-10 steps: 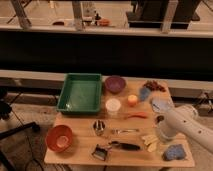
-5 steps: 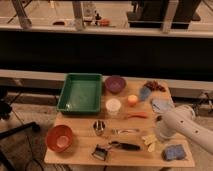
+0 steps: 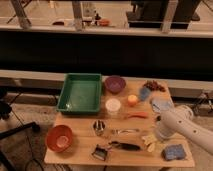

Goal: Place banana in table surface

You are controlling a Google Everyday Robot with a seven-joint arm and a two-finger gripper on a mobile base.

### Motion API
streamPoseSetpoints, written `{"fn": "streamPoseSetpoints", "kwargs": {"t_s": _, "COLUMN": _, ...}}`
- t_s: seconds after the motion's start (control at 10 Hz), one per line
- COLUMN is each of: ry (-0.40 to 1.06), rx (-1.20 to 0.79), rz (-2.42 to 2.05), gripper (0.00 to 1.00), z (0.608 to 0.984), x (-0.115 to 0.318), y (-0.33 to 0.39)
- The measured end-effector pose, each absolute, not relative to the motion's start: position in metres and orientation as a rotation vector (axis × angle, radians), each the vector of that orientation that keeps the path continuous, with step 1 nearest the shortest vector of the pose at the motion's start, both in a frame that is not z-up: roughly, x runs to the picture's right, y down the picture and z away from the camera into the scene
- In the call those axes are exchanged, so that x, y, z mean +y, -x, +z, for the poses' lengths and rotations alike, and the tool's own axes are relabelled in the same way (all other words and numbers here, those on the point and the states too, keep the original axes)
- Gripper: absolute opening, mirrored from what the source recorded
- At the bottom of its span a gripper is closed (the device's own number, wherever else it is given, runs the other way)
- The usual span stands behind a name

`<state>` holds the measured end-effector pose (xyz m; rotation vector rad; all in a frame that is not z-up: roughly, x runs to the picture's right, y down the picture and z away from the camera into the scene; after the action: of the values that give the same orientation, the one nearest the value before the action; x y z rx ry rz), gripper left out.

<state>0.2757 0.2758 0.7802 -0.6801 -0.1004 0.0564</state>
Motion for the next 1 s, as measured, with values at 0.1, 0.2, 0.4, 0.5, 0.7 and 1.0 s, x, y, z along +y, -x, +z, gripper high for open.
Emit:
{"fn": "streamPoseSetpoints", "kwargs": {"t_s": 0.1, "ry": 0.679, "rx": -0.1, "rz": 0.054, "gripper": 0.8, "z": 0.782, "x": 0.276, "y": -0.276}}
{"fn": "streamPoseSetpoints", "kwargs": {"t_s": 0.2, "ry": 0.676, "rx": -0.098, "rz": 0.051, "gripper": 0.8, "z": 0.784, "x": 0.276, "y": -0.276}}
{"fn": "streamPoseSetpoints", "kwargs": {"t_s": 0.4, "ry": 0.675, "rx": -0.096, "rz": 0.051, "gripper": 0.8, "z": 0.785, "x": 0.276, "y": -0.278}}
{"fn": "streamPoseSetpoints", "kwargs": {"t_s": 0.5, "ry": 0.674, "rx": -0.094, "rz": 0.05, "gripper": 0.8, "z": 0.787, "x": 0.276, "y": -0.279}}
{"fn": "streamPoseSetpoints", "kwargs": {"t_s": 0.7, "ry": 0.676, "rx": -0.093, "rz": 0.05, "gripper": 0.8, "z": 0.79, "x": 0.277, "y": -0.279}}
{"fn": "streamPoseSetpoints", "kwargs": {"t_s": 1.0, "ry": 0.69, "rx": -0.091, "rz": 0.051, "gripper": 0.61, "z": 0.796, "x": 0.281, "y": -0.282}}
